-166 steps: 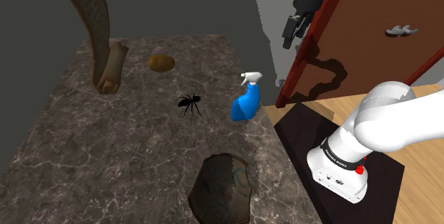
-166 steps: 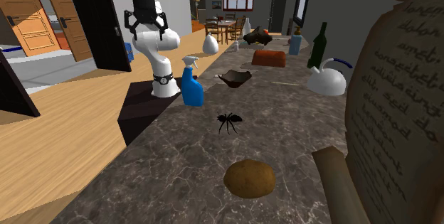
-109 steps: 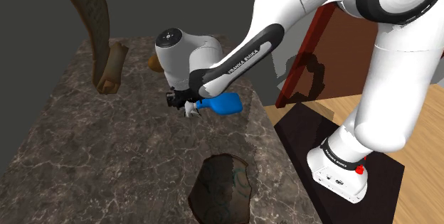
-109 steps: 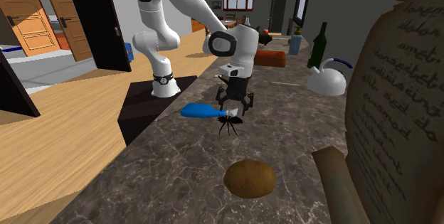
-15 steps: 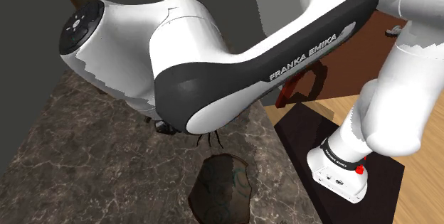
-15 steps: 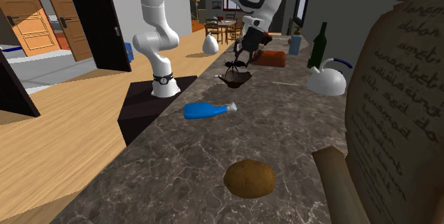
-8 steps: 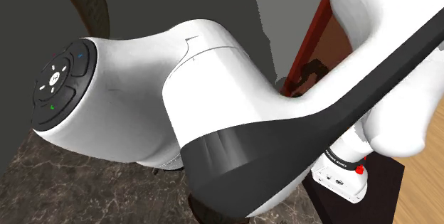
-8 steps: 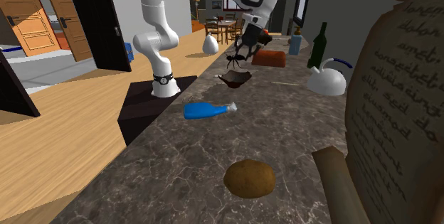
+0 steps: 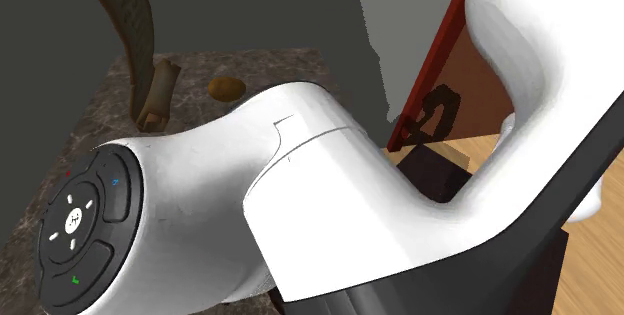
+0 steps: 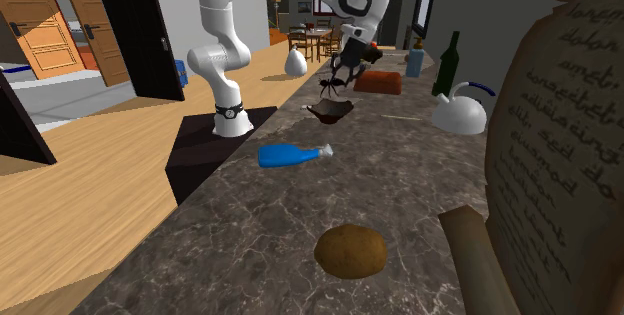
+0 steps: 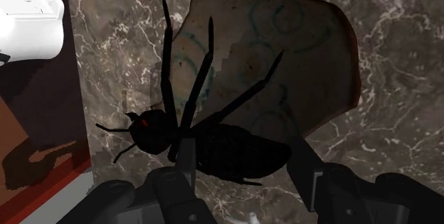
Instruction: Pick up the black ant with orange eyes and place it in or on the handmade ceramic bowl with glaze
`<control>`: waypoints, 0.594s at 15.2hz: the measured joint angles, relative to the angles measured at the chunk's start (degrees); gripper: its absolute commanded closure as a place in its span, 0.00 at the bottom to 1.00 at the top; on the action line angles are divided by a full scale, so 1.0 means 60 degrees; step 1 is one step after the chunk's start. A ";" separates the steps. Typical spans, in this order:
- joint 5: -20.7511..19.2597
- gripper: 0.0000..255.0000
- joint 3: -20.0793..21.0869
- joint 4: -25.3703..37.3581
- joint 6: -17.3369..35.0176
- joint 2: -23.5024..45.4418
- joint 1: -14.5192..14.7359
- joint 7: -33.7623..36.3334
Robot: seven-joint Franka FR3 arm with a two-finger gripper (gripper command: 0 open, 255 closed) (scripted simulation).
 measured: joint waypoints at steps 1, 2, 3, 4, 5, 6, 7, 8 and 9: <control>-0.0037 1.00 -0.0017 -0.0062 0.0092 0.0047 -0.0003 0.0018; -0.0078 1.00 -0.0025 -0.0121 0.0191 0.0114 0.0018 0.0074; -0.0109 1.00 -0.0034 -0.0194 0.0288 0.0157 0.0025 0.0109; -0.0150 1.00 -0.0046 -0.0288 0.0415 0.0216 0.0037 0.0160; -0.0203 1.00 -0.0068 -0.0371 0.0538 0.0278 0.0038 0.0189; -0.0257 1.00 -0.0081 -0.0410 0.0631 0.0368 0.0070 0.0257; -0.0321 1.00 -0.0103 -0.0438 0.0718 0.0462 0.0095 0.0309; -0.0363 1.00 -0.0123 -0.0508 0.0818 0.0508 0.0091 0.0331; -0.0411 1.00 -0.0139 -0.0599 0.0946 0.0574 0.0108 0.0390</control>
